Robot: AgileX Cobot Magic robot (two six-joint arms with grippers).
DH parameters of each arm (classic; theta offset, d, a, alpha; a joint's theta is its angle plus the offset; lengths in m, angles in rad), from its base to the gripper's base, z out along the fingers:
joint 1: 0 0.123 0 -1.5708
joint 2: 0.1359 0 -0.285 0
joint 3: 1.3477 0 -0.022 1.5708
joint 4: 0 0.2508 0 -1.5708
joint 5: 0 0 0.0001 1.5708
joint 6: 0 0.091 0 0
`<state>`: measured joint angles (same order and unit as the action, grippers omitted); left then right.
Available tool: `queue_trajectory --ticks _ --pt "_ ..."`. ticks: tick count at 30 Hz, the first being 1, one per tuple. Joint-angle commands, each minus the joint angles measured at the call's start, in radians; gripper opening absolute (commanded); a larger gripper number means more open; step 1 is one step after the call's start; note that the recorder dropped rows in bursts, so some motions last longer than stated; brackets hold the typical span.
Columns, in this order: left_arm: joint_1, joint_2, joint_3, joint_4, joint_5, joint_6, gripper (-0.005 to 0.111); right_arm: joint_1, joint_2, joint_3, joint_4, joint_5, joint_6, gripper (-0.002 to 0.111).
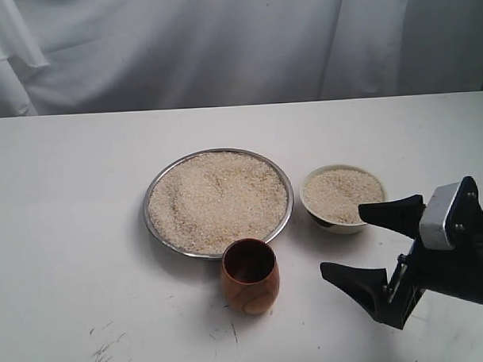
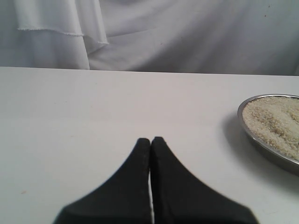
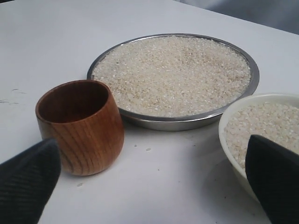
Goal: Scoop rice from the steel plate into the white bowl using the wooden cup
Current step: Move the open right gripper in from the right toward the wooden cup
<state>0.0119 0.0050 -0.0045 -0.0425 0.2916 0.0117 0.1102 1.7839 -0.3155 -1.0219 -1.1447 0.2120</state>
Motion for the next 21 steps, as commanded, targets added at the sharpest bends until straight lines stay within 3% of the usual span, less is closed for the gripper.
queue_trajectory --ticks 1,21 --pt "-0.002 -0.005 0.005 -0.001 -0.006 -0.003 0.000 0.000 -0.001 -0.004 -0.009 0.001 0.004 0.098" --pt "-0.002 -0.005 0.005 -0.001 -0.006 -0.003 0.000 0.026 0.072 -0.017 -0.009 -0.013 -0.017 0.098"
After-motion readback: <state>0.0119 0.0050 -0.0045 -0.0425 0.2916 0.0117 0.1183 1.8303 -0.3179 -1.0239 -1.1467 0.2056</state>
